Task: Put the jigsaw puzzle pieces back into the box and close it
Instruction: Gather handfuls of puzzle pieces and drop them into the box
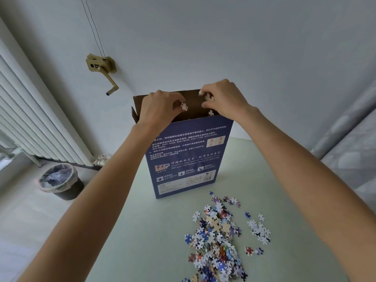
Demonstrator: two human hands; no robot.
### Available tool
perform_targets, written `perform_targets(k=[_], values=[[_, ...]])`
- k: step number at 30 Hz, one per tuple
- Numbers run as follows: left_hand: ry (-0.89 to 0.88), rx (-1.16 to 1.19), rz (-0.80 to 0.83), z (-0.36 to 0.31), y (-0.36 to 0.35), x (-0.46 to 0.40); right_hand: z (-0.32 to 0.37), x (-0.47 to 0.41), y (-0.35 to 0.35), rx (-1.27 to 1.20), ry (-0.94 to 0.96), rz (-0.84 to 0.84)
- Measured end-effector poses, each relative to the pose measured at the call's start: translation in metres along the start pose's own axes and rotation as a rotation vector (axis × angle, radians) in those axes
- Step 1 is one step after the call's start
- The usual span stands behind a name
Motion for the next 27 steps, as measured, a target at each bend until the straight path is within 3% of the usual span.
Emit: perform_targets(k=[10, 16, 18, 22, 27], values=[[-0.023, 0.001, -0.007, 0.003, -0.007, 0.014, 0.002, 0.02, -0.01, -0.157, 0.04, -0.223], [-0.366, 0.203, -0.329, -0.014, -0.006, 0.066, 0.012, 0.098, -0.024, -0.119, 0.043, -0.402], [-0.448, 0.246, -0.309, -0.018, -0.023, 0.092, 0.008, 0.135, -0.044, -0.104, 0.004, -0.374], [-0.387, 0.267, -0.015, -0.017, -0.085, 0.147, -0.005, 0.215, -0.11, -0.161, -0.17, -0.179], [0.025, 0.081, 0.717, -0.005, -0.185, 0.213, -0.029, 0.304, -0.195, -0.336, -0.556, 0.252]])
Point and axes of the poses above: each hand's wrist, its own x-axis away from the middle knuckle, its own y-axis out of the back of the hand, z = x × y, the point moved 2 cm from there along -x, towards the middle knuckle, and after that the axes turned 8 degrees about y, right-handed, at the moved point
